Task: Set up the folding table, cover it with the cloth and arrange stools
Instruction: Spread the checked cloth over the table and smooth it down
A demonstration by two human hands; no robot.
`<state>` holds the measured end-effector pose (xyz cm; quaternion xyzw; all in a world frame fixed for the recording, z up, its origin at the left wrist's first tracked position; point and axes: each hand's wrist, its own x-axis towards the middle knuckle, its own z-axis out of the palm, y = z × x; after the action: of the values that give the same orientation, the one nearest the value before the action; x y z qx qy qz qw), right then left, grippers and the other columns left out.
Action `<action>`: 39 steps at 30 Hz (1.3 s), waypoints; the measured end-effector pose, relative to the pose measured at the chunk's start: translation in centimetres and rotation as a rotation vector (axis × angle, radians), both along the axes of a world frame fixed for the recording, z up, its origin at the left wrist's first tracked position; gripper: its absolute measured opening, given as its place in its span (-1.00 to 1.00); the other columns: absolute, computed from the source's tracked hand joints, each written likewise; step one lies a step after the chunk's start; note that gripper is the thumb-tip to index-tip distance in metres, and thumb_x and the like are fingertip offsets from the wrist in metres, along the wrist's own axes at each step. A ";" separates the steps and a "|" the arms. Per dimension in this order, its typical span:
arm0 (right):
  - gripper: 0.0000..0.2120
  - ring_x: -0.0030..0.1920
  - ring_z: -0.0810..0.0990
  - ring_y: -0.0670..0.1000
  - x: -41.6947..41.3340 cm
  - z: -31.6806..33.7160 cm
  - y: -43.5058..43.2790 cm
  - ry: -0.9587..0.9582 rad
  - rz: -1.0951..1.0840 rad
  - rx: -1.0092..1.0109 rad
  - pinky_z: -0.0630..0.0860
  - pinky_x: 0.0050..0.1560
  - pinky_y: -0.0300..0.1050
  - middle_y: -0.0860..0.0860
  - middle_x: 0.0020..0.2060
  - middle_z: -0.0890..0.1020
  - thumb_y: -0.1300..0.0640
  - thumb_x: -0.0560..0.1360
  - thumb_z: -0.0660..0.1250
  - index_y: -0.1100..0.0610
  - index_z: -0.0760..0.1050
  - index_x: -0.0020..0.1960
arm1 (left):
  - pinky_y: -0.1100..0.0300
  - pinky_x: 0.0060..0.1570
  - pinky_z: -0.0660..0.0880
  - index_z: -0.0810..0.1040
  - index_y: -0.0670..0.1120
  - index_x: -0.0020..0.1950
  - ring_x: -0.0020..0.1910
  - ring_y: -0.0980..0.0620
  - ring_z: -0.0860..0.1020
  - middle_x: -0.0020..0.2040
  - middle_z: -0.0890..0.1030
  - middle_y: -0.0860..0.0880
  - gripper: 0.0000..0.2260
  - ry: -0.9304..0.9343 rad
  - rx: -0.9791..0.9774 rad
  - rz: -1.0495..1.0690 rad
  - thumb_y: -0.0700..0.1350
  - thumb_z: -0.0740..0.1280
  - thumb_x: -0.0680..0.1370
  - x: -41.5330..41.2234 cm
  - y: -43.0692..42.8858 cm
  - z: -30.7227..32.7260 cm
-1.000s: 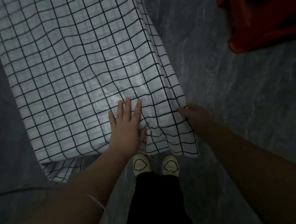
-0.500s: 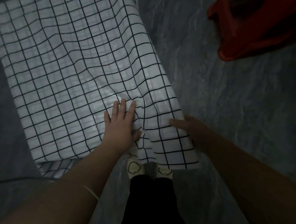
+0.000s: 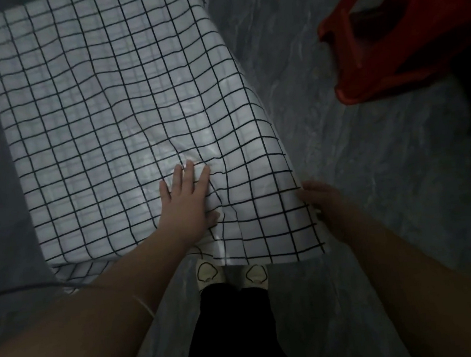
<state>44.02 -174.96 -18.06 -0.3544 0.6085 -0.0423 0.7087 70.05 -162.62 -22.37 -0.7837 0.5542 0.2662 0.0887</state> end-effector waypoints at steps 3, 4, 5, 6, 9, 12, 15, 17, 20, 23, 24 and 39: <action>-0.33 0.13 0.61 0.04 -0.4 -0.3 -0.3 0.010 0.015 0.153 0.51 -0.02 -0.05 0.02 0.15 0.66 -0.18 0.25 0.56 0.09 0.55 0.28 | -0.29 0.50 -0.21 -0.28 0.10 0.60 0.57 -0.15 -0.33 0.61 -0.29 -0.09 -0.06 0.002 -0.002 0.000 0.25 0.34 0.50 -0.1 0.1 -0.1; -0.14 0.19 0.59 0.06 -0.2 -0.3 -0.3 0.005 0.009 0.153 0.54 0.09 0.01 0.04 0.22 0.63 -0.27 0.16 0.58 0.11 0.50 0.35 | -0.29 0.50 -0.21 -0.28 0.10 0.60 0.57 -0.15 -0.33 0.61 -0.30 -0.09 -0.06 -0.001 0.000 -0.002 0.25 0.34 0.50 -0.2 0.1 -0.1; -0.04 0.28 0.54 0.09 0.0 -0.6 -0.3 -0.001 -0.013 0.124 0.51 0.25 0.09 0.07 0.30 0.58 -0.32 0.14 0.58 0.13 0.46 0.40 | -0.29 0.49 -0.21 -0.28 0.09 0.60 0.56 -0.16 -0.34 0.61 -0.30 -0.10 -0.06 -0.003 0.003 -0.006 0.25 0.34 0.51 -0.2 0.1 -0.1; -0.08 0.36 0.48 0.09 0.4 -0.5 -0.3 -0.007 -0.029 0.088 0.41 0.39 0.10 0.08 0.38 0.52 -0.30 0.22 0.56 0.13 0.42 0.44 | -0.30 0.49 -0.21 -0.29 0.09 0.60 0.56 -0.16 -0.35 0.60 -0.31 -0.10 -0.06 -0.004 0.008 -0.008 0.25 0.33 0.51 -0.2 0.1 0.0; -0.53 0.23 0.51 -0.06 2.0 -0.5 -0.8 -0.035 -0.050 -0.013 0.43 0.27 -0.21 0.02 0.25 0.54 -0.01 0.58 0.32 0.12 0.37 0.43 | -0.30 0.49 -0.22 -0.31 0.09 0.59 0.55 -0.15 -0.37 0.59 -0.35 -0.10 -0.07 0.001 0.017 -0.003 0.24 0.33 0.52 -0.2 0.0 0.1; -0.69 -0.06 0.53 -0.19 3.6 -0.3 -1.5 -0.044 0.010 -0.109 0.49 0.00 -0.27 -0.15 -0.09 0.54 0.07 0.63 0.27 0.12 0.44 0.34 | -0.30 0.49 -0.22 -0.31 0.09 0.59 0.55 -0.15 -0.38 0.59 -0.36 -0.10 -0.08 0.002 0.020 -0.004 0.23 0.32 0.53 -0.3 0.1 0.1; -0.65 0.10 0.63 -0.02 4.6 -0.3 -1.9 -0.030 0.240 -0.134 0.58 0.17 -0.01 0.00 0.07 0.66 0.15 0.55 0.39 0.14 0.51 0.32 | -0.30 0.49 -0.23 -0.31 0.09 0.59 0.55 -0.15 -0.38 0.59 -0.35 -0.10 -0.08 0.005 0.022 -0.005 0.23 0.32 0.53 -0.3 0.0 0.1; -0.66 0.04 0.63 -0.04 4.5 -0.6 -1.9 0.052 0.352 -0.184 0.58 0.15 -0.03 0.01 0.03 0.67 0.21 0.50 0.45 0.17 0.56 0.27 | -0.28 0.49 -0.24 -0.31 0.10 0.58 0.55 -0.14 -0.38 0.59 -0.35 -0.08 -0.08 0.007 0.015 -0.001 0.24 0.32 0.53 -0.2 0.1 0.0; -0.68 0.03 0.66 0.06 3.4 -0.5 -2.1 0.120 0.271 -0.159 0.60 0.00 -0.13 0.08 0.01 0.68 0.22 0.48 0.48 0.23 0.60 0.23 | -0.27 0.50 -0.23 -0.29 0.12 0.59 0.56 -0.11 -0.36 0.61 -0.31 -0.06 -0.08 0.023 -0.013 0.008 0.26 0.32 0.52 0.0 0.3 0.0; -0.68 0.02 0.70 0.09 2.2 0.3 -2.5 0.087 0.224 -0.137 0.64 0.03 -0.02 0.11 0.02 0.72 0.19 0.47 0.49 0.19 0.62 0.21 | -0.26 0.50 -0.25 -0.27 0.12 0.60 0.57 -0.09 -0.35 0.61 -0.29 -0.05 -0.09 0.075 -0.040 0.029 0.27 0.32 0.52 0.1 0.3 0.2; -0.71 -0.01 0.71 0.08 1.9 0.4 -2.5 0.090 0.225 -0.138 0.65 0.00 -0.01 0.09 -0.02 0.73 0.20 0.47 0.49 0.17 0.63 0.19 | -0.26 0.50 -0.25 -0.27 0.12 0.60 0.57 -0.08 -0.35 0.61 -0.30 -0.04 -0.09 0.078 -0.041 0.027 0.27 0.32 0.52 0.2 0.4 0.2; -0.39 0.48 0.30 0.14 3.1 -5.3 1.9 0.571 0.443 -0.705 0.23 0.50 0.00 0.15 0.48 0.35 0.24 0.54 0.35 0.16 0.24 0.54 | -0.37 0.46 -0.19 -0.30 0.05 0.60 0.56 -0.22 -0.33 0.61 -0.27 -0.17 -0.14 -0.081 -0.111 -0.140 0.26 0.22 0.55 -0.7 1.7 -0.4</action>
<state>47.14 -173.09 -23.40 -0.6904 0.6370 0.0047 0.3429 69.32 -160.96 -22.78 -0.7569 0.6173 0.1965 0.0859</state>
